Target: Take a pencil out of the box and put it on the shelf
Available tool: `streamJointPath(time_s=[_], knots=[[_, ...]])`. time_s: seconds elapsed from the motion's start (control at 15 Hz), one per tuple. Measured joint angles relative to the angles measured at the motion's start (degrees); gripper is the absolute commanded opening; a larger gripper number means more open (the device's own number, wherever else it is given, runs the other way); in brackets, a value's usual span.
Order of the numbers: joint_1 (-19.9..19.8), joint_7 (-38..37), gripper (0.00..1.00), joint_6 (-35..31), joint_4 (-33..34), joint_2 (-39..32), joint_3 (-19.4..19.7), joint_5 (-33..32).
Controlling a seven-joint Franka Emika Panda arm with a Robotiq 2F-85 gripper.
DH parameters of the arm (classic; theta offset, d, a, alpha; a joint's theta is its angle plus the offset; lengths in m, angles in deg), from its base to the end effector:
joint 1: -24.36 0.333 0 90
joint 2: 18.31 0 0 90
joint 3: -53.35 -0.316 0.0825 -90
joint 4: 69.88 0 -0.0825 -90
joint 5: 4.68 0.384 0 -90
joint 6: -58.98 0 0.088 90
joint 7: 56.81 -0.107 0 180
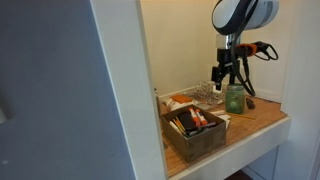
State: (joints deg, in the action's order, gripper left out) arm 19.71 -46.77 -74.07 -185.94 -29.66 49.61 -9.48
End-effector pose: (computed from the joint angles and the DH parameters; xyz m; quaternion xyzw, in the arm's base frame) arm 0.5962 -0.0121 0.3613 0.9929 0.1054 0.0468 0.0302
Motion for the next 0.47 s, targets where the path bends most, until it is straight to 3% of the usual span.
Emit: streamJointPath(time_s=[0.2, 0.47], knots=[[1.3, -3.69, 1.0, 2.03, 0.05, 2.09, 2.11, -4.36], [1.33, -3.09, 1.0, 4.32, 0.07, 3.88, 2.42, -4.71]])
